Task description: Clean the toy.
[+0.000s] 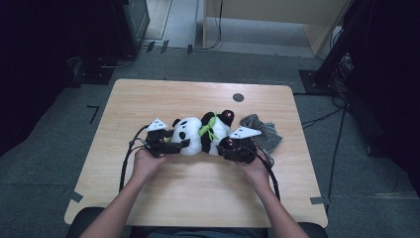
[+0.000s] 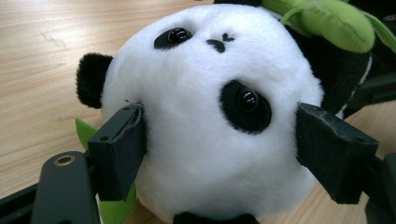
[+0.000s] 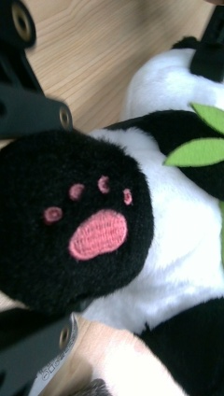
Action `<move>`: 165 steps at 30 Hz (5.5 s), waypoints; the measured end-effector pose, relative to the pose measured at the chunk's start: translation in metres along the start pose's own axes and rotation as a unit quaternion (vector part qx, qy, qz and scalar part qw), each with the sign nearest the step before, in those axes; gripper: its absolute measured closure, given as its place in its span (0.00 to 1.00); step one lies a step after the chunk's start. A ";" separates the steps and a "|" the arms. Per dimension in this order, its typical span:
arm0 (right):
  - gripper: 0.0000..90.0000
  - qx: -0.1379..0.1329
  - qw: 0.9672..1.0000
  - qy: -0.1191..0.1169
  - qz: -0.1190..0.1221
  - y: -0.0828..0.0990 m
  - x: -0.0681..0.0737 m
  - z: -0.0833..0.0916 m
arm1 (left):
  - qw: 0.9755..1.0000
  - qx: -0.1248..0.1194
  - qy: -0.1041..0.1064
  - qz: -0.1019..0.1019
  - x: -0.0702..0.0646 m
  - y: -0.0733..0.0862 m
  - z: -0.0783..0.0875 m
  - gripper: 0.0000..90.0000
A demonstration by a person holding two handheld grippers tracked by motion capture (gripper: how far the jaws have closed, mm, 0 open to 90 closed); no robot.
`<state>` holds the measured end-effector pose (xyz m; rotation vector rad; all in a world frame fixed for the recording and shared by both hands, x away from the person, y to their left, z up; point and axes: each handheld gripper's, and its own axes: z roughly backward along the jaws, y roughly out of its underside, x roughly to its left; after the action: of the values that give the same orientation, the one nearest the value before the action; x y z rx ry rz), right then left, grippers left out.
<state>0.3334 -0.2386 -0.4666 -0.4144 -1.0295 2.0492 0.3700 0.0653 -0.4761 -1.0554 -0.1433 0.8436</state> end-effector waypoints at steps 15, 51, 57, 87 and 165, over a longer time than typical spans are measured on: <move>0.64 -0.016 0.998 0.008 -0.065 -0.027 -0.020 0.028 | 0.997 -0.012 0.031 -0.066 -0.009 -0.006 0.024 0.27; 0.40 -0.047 0.994 -0.089 -0.048 -0.037 -0.015 0.045 | 0.997 -0.038 0.022 -0.062 -0.018 -0.005 0.036 0.73; 0.28 -0.065 0.989 -0.134 -0.020 -0.028 -0.024 0.048 | 0.998 -0.041 0.029 -0.034 -0.007 -0.010 0.046 0.74; 0.50 0.005 0.997 -0.012 0.075 -0.014 -0.002 0.024 | 0.998 -0.003 0.061 0.000 -0.016 -0.019 0.035 0.44; 0.45 -0.016 0.992 -0.109 -0.058 -0.006 -0.015 0.032 | 1.000 -0.005 0.025 -0.008 -0.008 -0.007 0.039 0.40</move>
<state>0.3278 -0.2650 -0.4431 -0.1432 -1.1893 2.0067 0.3497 0.0855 -0.4479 -1.0830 -0.1144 0.8023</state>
